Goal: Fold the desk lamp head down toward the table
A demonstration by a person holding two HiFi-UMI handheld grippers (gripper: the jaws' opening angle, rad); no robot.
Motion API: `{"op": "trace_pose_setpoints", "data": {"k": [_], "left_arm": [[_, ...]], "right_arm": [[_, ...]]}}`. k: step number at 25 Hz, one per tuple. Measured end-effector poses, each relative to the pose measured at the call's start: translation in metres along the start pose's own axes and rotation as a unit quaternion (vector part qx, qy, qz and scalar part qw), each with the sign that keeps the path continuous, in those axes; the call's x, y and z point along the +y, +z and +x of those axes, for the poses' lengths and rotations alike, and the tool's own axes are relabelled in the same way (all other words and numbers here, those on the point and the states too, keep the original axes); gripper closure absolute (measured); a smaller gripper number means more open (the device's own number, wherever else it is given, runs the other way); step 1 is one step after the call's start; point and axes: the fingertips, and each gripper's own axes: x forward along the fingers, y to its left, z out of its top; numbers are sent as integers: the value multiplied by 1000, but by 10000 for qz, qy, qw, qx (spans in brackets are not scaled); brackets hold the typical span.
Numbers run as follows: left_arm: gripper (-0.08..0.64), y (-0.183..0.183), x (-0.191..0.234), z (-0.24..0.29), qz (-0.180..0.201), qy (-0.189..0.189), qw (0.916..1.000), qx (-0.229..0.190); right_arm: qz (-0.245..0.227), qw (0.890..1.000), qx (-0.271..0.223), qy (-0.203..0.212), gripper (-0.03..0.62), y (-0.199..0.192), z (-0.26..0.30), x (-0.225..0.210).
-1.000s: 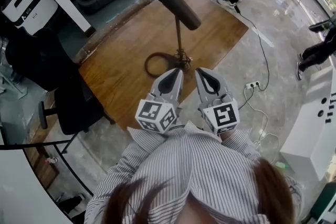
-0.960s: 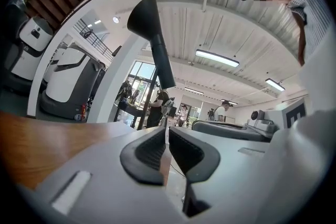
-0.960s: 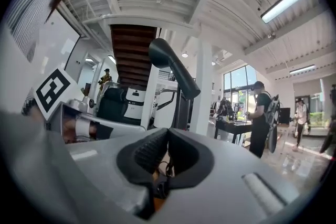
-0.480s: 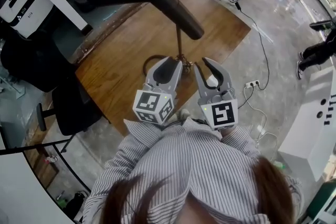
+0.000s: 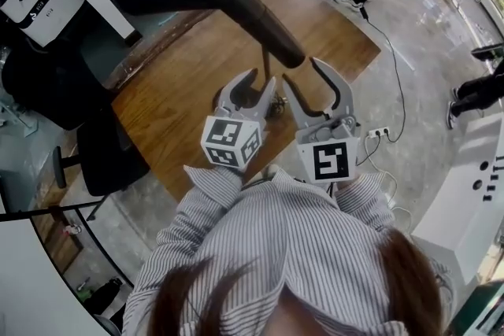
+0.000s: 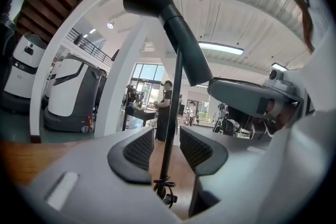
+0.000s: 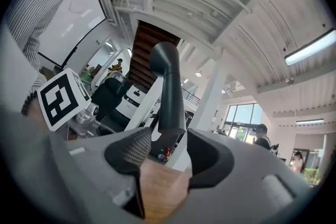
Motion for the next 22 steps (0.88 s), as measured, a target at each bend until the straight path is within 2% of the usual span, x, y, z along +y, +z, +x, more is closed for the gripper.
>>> {"op": "trace_pose_setpoints", "data": {"k": [6, 10, 11, 22], "left_arm": [[424, 0, -1, 13, 59, -127, 9999, -30], [488, 2, -4, 14, 176, -213, 9996, -24], [504, 1, -5, 14, 193, -229, 9995, -22], [508, 0, -5, 14, 289, -247, 9993, -18]], "right_arm": [[-289, 9992, -10, 273, 364, 2, 16, -1], [-478, 9981, -81, 377, 364, 6, 22, -2], [-473, 9981, -97, 374, 384, 6, 22, -3], [-543, 9966, -82, 607, 399, 6, 22, -4]]}}
